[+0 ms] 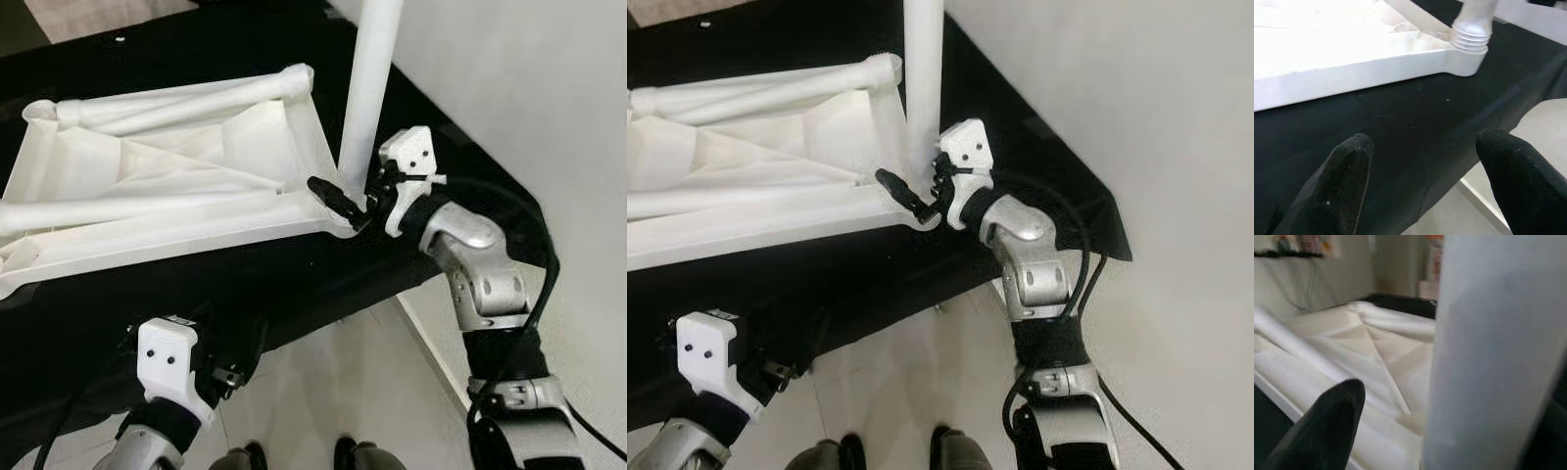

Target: Building children table

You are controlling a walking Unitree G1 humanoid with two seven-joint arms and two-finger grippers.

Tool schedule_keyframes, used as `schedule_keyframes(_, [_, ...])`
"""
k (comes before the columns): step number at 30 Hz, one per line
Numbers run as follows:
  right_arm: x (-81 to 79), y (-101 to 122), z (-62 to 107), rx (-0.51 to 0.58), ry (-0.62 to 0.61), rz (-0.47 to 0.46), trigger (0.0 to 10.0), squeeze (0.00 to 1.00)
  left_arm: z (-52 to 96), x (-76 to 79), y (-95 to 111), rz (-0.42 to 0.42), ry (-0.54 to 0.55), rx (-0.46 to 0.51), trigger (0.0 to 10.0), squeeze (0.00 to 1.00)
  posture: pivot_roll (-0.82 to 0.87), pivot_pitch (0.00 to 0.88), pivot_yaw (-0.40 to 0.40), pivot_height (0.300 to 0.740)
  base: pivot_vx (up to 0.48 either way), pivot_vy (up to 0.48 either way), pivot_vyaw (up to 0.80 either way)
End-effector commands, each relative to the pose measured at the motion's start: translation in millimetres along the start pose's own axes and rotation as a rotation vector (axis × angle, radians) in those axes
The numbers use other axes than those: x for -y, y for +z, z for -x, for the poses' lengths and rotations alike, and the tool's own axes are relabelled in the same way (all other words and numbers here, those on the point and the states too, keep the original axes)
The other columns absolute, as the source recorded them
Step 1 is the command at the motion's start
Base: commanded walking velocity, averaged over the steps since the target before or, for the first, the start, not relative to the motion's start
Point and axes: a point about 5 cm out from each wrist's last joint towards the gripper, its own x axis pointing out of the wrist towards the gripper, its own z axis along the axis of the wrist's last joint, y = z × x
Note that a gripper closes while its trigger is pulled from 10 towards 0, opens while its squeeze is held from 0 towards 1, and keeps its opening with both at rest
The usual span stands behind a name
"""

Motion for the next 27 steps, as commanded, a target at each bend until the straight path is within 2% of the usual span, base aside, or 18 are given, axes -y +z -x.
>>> schedule_keyframes(1, [-2.3, 0.8, -11.0, 0.009, 0.105, 0.027, 10.0, 0.0, 2.1, 0.9, -2.5, 0.003, -0.007, -0.011, 10.0, 0.0, 0.08, 0.242, -0.022, 0.74, 0.0, 0.0, 0.0])
schedule_keyframes(3, [3.9, 5.1, -17.8, 0.005, 0.154, 0.022, 10.0, 0.0, 2.4, 1.2, -2.5, 0.002, -0.008, -0.011, 10.0, 0.0, 0.08, 0.241, -0.023, 0.74, 0.0, 0.0, 0.0])
schedule_keyframes(6, [5.1, 6.7, -19.5, 0.011, 0.177, 0.013, 10.0, 0.0, 2.5, 1.2, -2.5, 0.001, -0.008, -0.011, 10.0, 0.0, 0.08, 0.241, -0.023, 0.74, 0.0, 0.0, 0.0])
schedule_keyframes(7, [4.5, 9.0, -21.9, 0.022, 0.228, -0.012, 10.0, 0.0, 2.6, 1.7, -2.4, 0.001, -0.009, -0.01, 10.0, 0.0, 0.08, 0.239, -0.026, 0.74, 0.0, 0.0, 0.0])
schedule_keyframes(8, [3.9, 10.6, -24.3, 0.031, 0.289, -0.027, 0.2, 0.0, 2.6, 2.3, -2.4, 0.002, -0.01, -0.009, 10.0, 0.0, 0.08, 0.242, -0.029, 0.74, 0.0, 0.0, 0.0])
schedule_keyframes(10, [3.9, 10.6, -24.3, 0.031, 0.289, -0.027, 0.2, 0.0, 2.6, 2.3, -2.4, 0.002, -0.01, -0.009, 10.0, 0.0, 0.08, 0.242, -0.029, 0.74, 0.0, 0.0, 0.0])
schedule_keyframes(13, [2.4, 12.0, -26.4, 0.048, 0.394, -0.058, 0.0, 0.0, 3.2, 4.1, -2.7, 0.007, -0.011, -0.009, 10.0, 0.0, 0.07, 0.243, -0.032, 0.74, 0.0, 0.0, 0.0])
schedule_keyframes(19, [3.2, 9.0, -28.2, 0.056, 0.41, -0.067, 0.0, 0.0, 4.5, 6.5, -2.7, 0.017, -0.014, -0.009, 10.0, 0.0, 0.06, 0.253, -0.037, 0.74, 0.0, 0.0, 0.0])
schedule_keyframes(24, [5.6, 4.8, -21.3, 0.069, 0.34, -0.067, 0.0, 0.0, 5.9, 7.9, -2.8, 0.028, -0.014, -0.013, 10.0, 0.0, 0.06, 0.263, -0.037, 0.74, 0.0, 0.0, 0.0])
schedule_keyframes(27, [-1.3, -3.9, -7.0, 0.079, 0.185, -0.115, 0.0, 0.0, 7.1, 6.6, -3.7, 0.034, -0.014, -0.019, 10.0, 0.0, 0.05, 0.272, -0.041, 0.74, 0.0, 0.0, 0.0])
